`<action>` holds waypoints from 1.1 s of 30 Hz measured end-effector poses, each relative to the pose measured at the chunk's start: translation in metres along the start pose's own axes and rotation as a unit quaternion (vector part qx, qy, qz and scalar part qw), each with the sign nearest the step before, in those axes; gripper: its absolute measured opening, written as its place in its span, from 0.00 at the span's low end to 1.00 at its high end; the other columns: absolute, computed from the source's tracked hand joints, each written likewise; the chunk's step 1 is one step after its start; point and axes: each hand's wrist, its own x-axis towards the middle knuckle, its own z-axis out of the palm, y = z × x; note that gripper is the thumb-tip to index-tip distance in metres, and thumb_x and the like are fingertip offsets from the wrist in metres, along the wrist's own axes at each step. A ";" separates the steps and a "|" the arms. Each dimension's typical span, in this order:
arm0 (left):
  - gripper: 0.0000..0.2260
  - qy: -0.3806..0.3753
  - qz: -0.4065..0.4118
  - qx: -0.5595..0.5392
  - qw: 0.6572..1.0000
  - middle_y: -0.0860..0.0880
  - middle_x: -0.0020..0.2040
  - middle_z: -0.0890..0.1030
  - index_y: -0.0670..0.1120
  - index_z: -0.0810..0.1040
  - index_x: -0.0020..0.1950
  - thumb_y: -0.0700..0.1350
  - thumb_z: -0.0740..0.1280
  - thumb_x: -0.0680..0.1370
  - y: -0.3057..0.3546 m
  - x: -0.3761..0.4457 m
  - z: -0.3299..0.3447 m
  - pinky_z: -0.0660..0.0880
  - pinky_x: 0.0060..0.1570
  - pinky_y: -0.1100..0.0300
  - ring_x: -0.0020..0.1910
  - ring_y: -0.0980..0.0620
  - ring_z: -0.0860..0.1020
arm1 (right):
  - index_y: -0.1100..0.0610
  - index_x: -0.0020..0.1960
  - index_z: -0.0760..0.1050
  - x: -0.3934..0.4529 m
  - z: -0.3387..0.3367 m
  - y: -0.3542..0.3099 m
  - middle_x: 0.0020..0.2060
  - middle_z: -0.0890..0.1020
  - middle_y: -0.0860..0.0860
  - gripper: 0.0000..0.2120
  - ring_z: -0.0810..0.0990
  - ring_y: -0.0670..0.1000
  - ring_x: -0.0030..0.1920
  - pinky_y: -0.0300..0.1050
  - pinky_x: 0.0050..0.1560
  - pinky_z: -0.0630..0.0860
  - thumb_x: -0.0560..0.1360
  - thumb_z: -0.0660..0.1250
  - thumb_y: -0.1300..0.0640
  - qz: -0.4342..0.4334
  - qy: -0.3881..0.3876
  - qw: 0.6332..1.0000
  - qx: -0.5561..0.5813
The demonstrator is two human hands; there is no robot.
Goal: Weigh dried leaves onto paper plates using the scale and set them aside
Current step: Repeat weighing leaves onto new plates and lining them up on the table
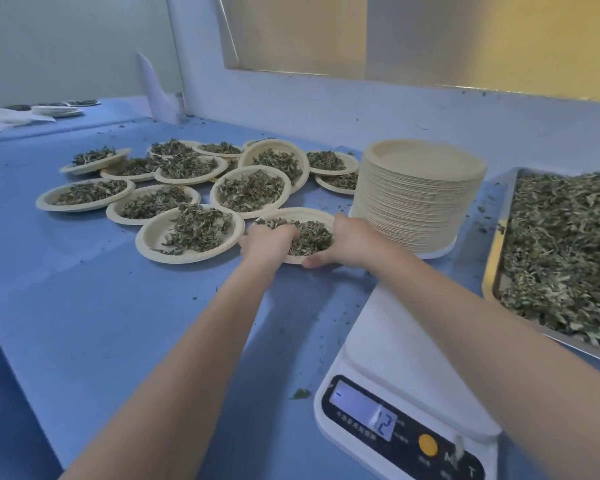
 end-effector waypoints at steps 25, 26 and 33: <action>0.08 -0.002 0.061 0.061 0.996 0.41 0.49 0.73 0.42 0.70 0.51 0.43 0.63 0.75 0.020 -0.026 0.010 0.64 0.40 0.57 0.46 0.44 0.73 | 0.55 0.75 0.57 -0.011 -0.018 -0.005 0.56 0.77 0.58 0.26 0.76 0.54 0.47 0.45 0.41 0.70 0.77 0.58 0.61 -0.081 0.059 0.991 0.093; 0.03 -0.002 0.082 0.052 0.995 0.43 0.45 0.72 0.43 0.70 0.47 0.41 0.62 0.75 0.026 -0.032 0.011 0.64 0.38 0.58 0.42 0.46 0.71 | 0.55 0.75 0.58 -0.016 -0.024 -0.007 0.59 0.77 0.58 0.27 0.76 0.56 0.53 0.44 0.43 0.69 0.77 0.59 0.61 -0.093 0.071 0.988 0.103; 0.18 -0.026 0.194 0.016 0.981 0.48 0.51 0.79 0.45 0.73 0.64 0.40 0.60 0.75 0.084 -0.066 0.031 0.73 0.54 0.54 0.52 0.46 0.76 | 0.55 0.68 0.70 -0.055 -0.079 0.006 0.61 0.78 0.56 0.23 0.74 0.55 0.61 0.38 0.51 0.67 0.74 0.58 0.66 -0.146 0.194 0.959 0.145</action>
